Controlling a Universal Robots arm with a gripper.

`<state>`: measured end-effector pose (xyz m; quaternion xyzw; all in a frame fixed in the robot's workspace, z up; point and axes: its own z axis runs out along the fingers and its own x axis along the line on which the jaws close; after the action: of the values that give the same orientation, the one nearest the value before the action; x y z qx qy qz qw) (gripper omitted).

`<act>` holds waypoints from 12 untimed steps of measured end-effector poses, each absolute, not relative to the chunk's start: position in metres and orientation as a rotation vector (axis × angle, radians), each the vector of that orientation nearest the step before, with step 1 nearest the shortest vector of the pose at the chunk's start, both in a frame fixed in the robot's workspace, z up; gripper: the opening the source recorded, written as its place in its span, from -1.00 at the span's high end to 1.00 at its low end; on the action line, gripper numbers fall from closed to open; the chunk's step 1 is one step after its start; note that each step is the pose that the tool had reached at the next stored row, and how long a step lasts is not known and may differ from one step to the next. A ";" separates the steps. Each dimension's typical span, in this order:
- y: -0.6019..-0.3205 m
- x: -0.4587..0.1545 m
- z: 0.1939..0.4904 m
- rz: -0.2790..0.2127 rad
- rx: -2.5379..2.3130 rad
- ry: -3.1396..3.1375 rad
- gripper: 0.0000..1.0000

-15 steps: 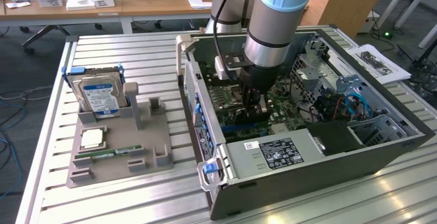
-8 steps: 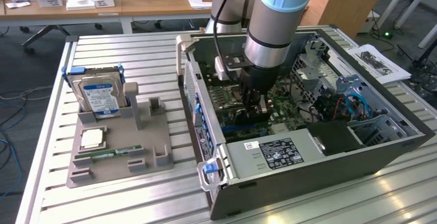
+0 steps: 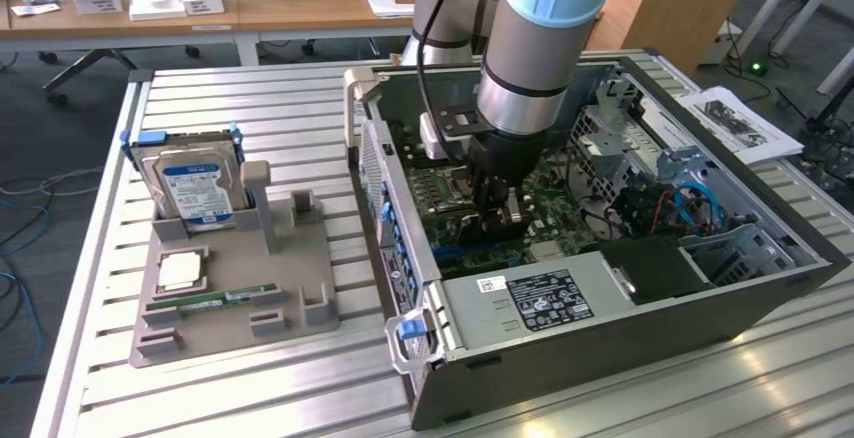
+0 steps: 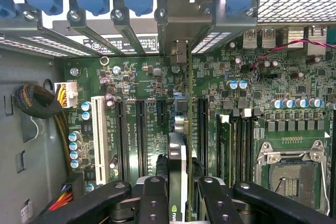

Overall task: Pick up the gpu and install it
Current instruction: 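Insert the gpu into the slot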

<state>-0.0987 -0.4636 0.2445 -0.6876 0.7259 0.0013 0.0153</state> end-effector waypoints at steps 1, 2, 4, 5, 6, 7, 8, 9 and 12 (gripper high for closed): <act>-0.464 -0.099 0.245 0.004 -2.139 2.258 0.46; -0.464 -0.099 0.245 0.004 -2.139 2.258 0.46; -0.464 -0.099 0.245 0.005 -2.139 2.258 0.46; -0.464 -0.099 0.245 0.005 -2.139 2.258 0.46; -0.464 -0.099 0.245 0.005 -2.139 2.258 0.46; -0.464 -0.099 0.246 0.005 -2.139 2.258 0.46; -0.464 -0.099 0.246 0.005 -2.139 2.258 0.46; -0.464 -0.099 0.246 0.005 -2.139 2.258 0.46; -0.464 -0.099 0.246 0.005 -2.139 2.258 0.46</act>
<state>-0.0986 -0.4635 0.2458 -0.6876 0.7259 0.0015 0.0158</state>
